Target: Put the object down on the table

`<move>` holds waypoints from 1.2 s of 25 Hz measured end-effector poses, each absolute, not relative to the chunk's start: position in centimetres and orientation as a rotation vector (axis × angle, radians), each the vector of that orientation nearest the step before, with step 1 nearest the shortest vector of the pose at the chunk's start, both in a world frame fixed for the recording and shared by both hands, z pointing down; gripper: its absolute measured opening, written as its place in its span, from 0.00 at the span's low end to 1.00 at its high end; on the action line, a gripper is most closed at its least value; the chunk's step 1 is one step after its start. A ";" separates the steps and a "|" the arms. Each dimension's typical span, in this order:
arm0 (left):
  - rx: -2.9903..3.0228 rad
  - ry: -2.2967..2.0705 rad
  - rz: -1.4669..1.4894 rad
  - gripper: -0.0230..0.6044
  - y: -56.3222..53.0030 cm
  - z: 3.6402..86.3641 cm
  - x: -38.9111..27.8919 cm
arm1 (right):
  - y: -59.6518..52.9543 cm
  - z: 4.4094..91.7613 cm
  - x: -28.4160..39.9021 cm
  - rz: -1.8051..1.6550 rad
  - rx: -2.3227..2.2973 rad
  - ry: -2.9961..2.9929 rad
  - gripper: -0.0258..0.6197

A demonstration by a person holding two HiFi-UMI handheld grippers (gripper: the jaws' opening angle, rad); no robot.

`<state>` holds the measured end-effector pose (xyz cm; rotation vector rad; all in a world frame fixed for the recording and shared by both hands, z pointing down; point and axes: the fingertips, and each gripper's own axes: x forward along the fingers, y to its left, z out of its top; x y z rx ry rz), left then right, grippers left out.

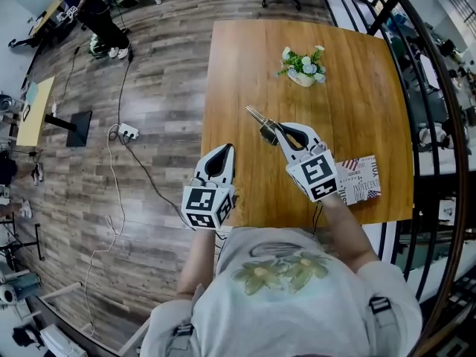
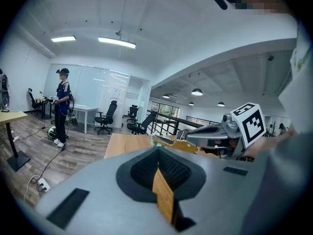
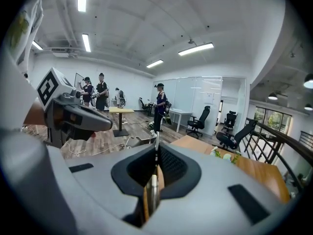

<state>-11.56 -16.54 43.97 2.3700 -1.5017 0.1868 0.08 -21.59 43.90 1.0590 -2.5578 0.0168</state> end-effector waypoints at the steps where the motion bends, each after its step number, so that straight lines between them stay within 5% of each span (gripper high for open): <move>1: 2.365 -1.500 0.189 0.06 -16.6 44.1 -11.8 | -21.7 44.2 -0.1 0.026 1.055 -2.553 0.06; 30: 2.258 -1.416 0.268 0.06 -18.6 50.8 -12.8 | -24.3 56.3 -1.7 0.205 0.937 -2.400 0.06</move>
